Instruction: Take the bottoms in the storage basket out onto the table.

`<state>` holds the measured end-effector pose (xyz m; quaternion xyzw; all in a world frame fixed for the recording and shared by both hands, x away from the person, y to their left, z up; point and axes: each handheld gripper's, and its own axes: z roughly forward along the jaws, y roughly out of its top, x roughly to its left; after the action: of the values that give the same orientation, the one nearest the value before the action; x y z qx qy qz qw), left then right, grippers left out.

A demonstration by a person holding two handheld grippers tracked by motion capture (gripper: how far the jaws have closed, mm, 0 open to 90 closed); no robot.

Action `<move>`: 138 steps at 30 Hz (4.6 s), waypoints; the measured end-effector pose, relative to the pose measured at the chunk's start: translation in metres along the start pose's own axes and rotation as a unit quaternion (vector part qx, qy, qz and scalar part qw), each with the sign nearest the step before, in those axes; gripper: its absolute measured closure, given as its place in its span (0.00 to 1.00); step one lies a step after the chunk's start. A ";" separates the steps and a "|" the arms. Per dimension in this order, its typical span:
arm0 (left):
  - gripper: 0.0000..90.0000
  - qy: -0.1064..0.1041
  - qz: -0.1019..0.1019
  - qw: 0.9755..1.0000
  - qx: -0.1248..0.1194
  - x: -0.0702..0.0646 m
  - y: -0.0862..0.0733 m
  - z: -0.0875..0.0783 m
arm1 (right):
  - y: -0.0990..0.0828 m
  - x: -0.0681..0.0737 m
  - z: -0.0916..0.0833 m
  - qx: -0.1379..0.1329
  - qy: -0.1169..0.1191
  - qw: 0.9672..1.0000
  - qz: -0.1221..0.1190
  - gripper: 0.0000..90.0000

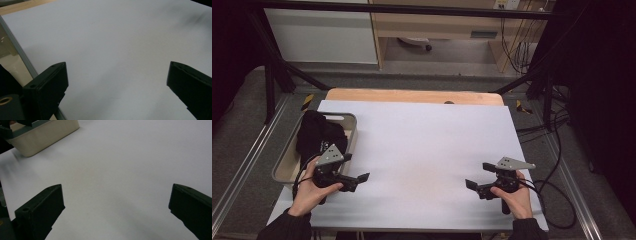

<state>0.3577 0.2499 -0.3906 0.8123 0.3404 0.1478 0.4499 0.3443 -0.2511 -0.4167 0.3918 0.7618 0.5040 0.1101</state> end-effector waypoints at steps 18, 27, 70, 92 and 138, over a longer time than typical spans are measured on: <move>0.05 0.013 -0.004 1.000 -0.004 0.005 0.002 -0.009 | -0.001 0.000 0.001 0.003 -0.001 1.000 -0.002 0.01; 0.05 0.019 -0.006 1.000 -0.009 0.008 0.002 -0.015 | -0.001 0.001 0.001 0.006 -0.001 1.000 -0.003 0.01; 0.05 0.067 -0.028 0.997 -0.010 0.032 -0.001 -0.037 | -0.002 0.000 0.003 0.011 -0.003 1.000 -0.003 0.01; 0.05 0.082 -0.035 0.996 -0.012 0.039 0.002 -0.049 | -0.002 0.001 0.002 0.014 -0.003 1.000 -0.003 0.01; 0.05 0.186 -0.066 0.980 0.021 0.106 0.016 -0.061 | -0.002 0.001 0.005 0.019 -0.005 1.000 -0.004 0.01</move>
<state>0.4078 0.3552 -0.3512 0.7556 0.4739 0.2595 0.3702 0.3452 -0.2478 -0.4205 0.3932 0.7721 0.4872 0.1088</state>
